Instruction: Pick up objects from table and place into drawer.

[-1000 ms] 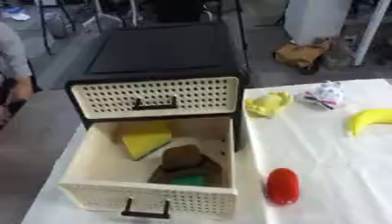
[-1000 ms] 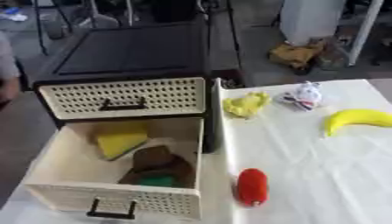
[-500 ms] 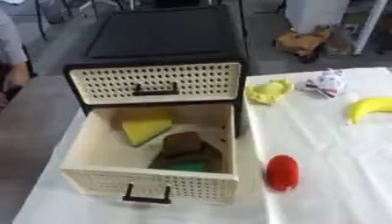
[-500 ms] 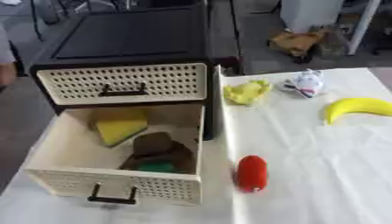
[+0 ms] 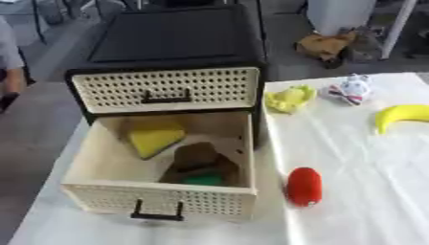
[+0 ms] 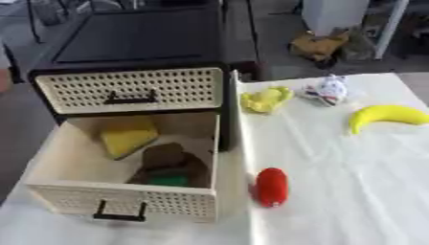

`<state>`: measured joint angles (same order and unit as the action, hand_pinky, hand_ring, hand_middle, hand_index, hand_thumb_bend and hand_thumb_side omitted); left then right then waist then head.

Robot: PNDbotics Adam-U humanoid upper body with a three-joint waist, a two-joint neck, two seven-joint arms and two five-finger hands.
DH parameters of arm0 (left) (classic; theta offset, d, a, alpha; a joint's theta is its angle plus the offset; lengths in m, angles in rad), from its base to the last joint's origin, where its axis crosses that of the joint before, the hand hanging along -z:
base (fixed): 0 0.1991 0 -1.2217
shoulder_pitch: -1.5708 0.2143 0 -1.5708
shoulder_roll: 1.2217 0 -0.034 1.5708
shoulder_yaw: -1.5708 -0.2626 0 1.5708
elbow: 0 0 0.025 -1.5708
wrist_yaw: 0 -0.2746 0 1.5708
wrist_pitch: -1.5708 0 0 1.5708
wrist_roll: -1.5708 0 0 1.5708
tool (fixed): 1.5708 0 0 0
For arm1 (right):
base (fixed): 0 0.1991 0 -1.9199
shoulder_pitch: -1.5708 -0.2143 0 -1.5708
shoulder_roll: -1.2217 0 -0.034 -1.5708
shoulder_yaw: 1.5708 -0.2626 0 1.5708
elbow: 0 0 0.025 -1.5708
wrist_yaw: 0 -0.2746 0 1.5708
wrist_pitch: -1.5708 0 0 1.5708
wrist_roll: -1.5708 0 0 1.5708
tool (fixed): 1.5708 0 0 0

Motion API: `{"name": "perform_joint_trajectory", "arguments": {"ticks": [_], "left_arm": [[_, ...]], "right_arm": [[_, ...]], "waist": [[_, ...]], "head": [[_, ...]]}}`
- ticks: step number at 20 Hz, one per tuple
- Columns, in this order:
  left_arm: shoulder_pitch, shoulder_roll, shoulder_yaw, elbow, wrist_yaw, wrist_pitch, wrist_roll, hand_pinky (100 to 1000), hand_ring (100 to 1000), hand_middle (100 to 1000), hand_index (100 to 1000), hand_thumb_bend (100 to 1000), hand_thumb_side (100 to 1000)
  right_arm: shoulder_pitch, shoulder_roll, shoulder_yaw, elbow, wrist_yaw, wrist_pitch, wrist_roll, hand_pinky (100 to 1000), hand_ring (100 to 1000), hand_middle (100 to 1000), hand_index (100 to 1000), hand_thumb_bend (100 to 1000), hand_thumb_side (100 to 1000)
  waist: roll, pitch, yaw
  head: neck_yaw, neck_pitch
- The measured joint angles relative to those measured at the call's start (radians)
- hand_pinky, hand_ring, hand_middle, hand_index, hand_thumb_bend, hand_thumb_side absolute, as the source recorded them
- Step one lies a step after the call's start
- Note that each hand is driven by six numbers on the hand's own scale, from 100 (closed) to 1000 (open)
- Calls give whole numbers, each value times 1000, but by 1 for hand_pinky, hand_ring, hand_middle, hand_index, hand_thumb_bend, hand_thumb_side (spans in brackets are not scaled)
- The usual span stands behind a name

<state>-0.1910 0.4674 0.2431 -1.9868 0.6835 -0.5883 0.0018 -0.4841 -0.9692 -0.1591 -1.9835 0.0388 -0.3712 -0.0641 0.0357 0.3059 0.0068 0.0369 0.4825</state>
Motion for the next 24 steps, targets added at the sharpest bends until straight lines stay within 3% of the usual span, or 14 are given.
{"name": "perform_joint_trajectory", "arguments": {"ticks": [4,8,16,24], "left_arm": [[5,-2,-1,0,-4,4,-4,100,100,100,994,100,620],[5,-2,-3,0,-7,11,-7,100,100,100,990,100,619],[5,-8,-7,0,-13,31,-6,100,100,100,987,100,617],[-1,-10,-12,0,-15,41,-7,100,100,100,984,100,615]], "right_arm": [[-11,-53,38,46,57,-17,169,769,909,825,950,794,1000],[-18,-90,66,119,99,-68,276,775,912,832,961,827,979],[-45,-134,116,248,189,-154,419,796,920,850,986,882,857],[-78,-137,168,321,264,-207,480,799,920,853,982,870,832]], "waist": [[-1,-6,3],[-6,-6,7],[-14,-7,14],[-16,-9,22]], "head": [[-6,6],[-12,8],[-22,8],[-34,8]]}}
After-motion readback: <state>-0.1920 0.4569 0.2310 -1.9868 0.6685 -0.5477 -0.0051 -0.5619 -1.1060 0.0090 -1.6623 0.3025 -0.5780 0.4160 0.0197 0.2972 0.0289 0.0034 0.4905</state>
